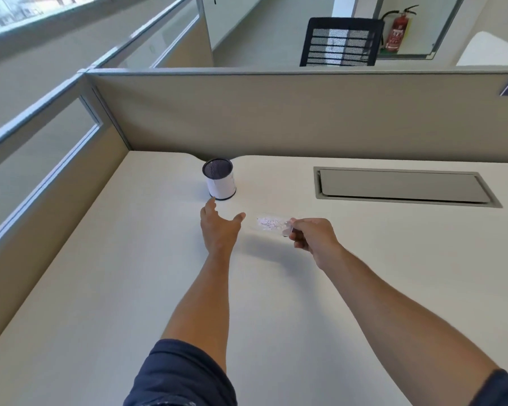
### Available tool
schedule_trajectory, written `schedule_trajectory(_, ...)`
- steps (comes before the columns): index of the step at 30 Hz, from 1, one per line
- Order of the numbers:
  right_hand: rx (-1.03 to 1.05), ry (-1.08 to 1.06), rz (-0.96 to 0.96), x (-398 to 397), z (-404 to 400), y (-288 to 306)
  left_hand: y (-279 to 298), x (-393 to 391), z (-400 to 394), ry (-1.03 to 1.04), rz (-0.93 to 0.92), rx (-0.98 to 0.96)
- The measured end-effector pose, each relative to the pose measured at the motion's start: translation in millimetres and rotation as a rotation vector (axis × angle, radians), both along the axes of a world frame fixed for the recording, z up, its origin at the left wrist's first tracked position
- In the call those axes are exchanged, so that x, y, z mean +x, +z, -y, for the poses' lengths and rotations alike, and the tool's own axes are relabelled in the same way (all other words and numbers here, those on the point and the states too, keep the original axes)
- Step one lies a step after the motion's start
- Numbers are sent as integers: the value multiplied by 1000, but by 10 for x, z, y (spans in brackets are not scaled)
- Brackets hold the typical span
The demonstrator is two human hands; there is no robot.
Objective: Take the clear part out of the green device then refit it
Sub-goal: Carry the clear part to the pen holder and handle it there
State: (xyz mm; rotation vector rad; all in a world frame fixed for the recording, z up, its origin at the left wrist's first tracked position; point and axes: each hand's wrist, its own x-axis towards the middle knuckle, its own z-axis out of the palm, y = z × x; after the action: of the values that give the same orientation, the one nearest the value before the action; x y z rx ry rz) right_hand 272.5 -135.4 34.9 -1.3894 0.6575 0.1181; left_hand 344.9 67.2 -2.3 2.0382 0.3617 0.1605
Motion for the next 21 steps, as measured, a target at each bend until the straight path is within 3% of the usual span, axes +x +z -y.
schedule_trajectory(14, 96, -36, 148, 1005, -401, 199, -148, 908, -109, 41, 82, -2)
schedule_trajectory(21, 68, -38, 218, 1436, -549, 303, -174, 1160, -70, -13, 95, 88)
